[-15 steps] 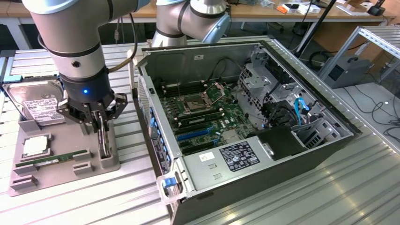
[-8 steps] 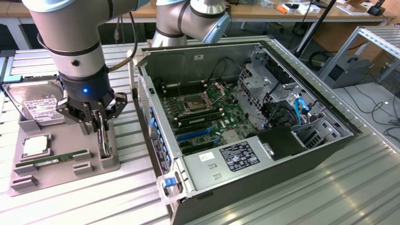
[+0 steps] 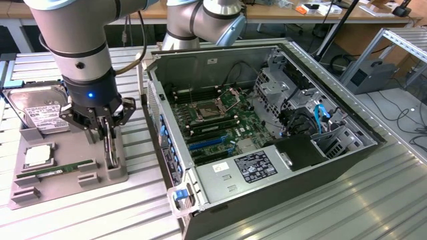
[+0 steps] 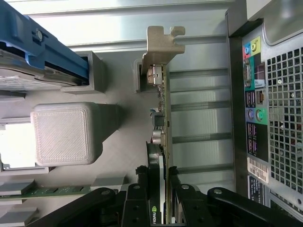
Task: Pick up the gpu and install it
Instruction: 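Pick up the gpu and move the gpu toward the slot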
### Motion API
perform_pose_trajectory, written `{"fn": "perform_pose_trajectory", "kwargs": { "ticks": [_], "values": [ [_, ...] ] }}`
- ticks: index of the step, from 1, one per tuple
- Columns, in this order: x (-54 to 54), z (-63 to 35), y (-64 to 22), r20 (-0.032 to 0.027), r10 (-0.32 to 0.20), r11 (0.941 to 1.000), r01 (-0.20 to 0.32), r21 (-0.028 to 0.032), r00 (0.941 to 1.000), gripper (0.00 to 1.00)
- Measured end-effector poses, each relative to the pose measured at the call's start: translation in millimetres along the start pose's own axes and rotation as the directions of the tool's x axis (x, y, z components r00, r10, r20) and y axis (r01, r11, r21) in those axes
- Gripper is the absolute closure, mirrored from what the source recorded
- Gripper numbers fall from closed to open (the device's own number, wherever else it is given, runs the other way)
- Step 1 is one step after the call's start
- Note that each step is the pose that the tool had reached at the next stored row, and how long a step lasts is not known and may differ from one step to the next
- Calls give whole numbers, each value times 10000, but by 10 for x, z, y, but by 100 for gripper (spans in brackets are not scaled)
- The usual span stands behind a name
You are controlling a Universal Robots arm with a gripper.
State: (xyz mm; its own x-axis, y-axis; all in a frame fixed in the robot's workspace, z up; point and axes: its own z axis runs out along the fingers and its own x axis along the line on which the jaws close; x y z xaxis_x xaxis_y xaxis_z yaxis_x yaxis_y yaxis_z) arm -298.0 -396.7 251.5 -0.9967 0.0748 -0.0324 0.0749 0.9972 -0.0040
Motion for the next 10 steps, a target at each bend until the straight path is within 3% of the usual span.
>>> {"fn": "perform_pose_trajectory", "kwargs": {
  "ticks": [10],
  "values": [
    [-1,-24,0,0,0,10000,0,-4,10000,73]
  ]
}}
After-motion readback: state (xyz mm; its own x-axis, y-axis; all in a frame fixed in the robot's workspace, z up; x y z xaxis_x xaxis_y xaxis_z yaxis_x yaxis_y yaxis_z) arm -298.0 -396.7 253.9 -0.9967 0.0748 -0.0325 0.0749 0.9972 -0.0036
